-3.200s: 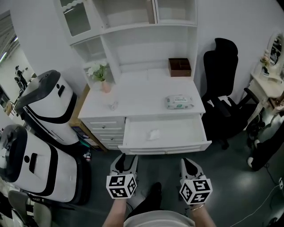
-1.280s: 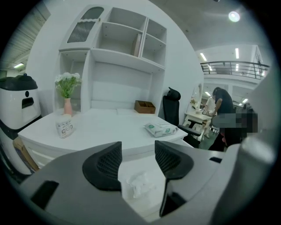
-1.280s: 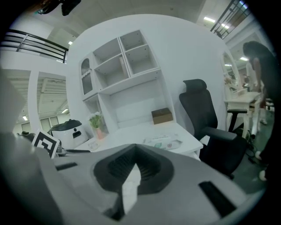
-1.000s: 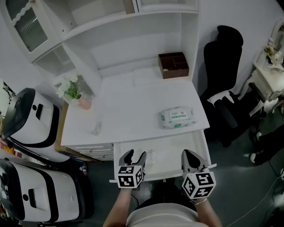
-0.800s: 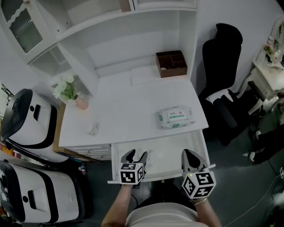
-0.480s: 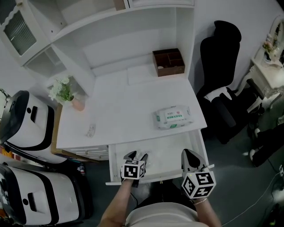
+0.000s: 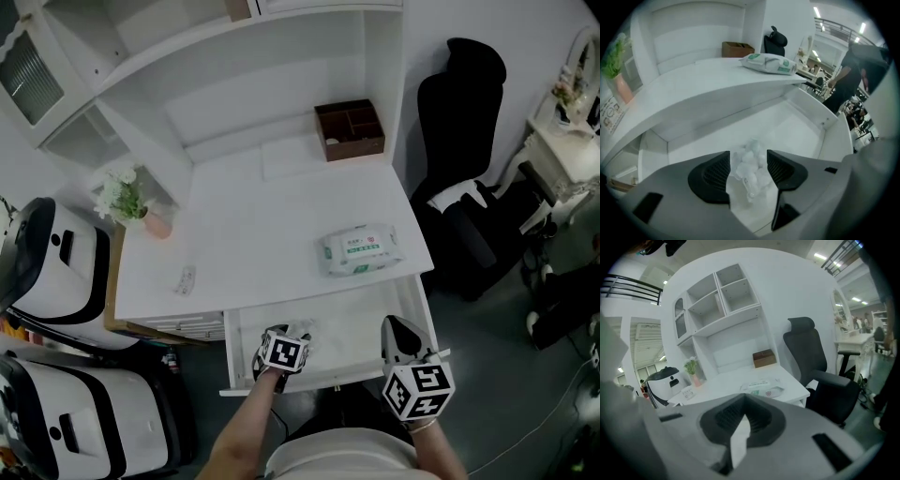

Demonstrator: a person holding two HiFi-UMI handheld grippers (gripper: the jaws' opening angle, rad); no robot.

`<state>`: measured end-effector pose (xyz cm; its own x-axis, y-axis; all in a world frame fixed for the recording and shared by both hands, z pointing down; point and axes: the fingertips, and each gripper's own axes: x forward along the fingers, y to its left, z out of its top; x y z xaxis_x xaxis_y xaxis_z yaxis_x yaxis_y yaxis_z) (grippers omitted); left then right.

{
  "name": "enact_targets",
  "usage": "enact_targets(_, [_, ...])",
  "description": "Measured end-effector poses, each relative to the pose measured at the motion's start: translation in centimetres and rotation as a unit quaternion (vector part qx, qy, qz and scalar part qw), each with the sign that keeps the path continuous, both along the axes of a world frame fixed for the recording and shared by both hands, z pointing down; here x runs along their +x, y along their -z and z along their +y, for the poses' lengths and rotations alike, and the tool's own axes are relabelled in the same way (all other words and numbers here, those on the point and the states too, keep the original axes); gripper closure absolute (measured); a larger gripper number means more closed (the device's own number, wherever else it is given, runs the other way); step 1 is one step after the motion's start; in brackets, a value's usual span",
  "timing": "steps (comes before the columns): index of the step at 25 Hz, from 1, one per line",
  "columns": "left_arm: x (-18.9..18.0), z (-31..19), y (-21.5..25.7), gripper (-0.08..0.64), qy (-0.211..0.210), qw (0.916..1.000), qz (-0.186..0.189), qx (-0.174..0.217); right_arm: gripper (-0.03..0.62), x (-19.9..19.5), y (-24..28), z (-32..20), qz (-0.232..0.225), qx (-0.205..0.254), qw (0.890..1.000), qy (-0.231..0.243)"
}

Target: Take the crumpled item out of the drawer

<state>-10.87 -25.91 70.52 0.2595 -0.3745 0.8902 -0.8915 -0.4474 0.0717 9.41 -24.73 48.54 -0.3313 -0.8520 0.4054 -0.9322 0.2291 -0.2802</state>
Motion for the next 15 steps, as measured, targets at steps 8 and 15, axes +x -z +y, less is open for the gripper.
enact_targets(8, [-0.1, 0.4, -3.0, 0.324, -0.041, 0.9973, -0.041, -0.045, 0.591, -0.1, -0.4, -0.4, -0.003, -0.009, 1.0, 0.002])
enact_targets(15, [0.1, 0.5, -4.4, 0.324, -0.057, 0.9953, -0.05, -0.061, 0.591, 0.1, -0.7, -0.7, -0.004, -0.013, 1.0, 0.0])
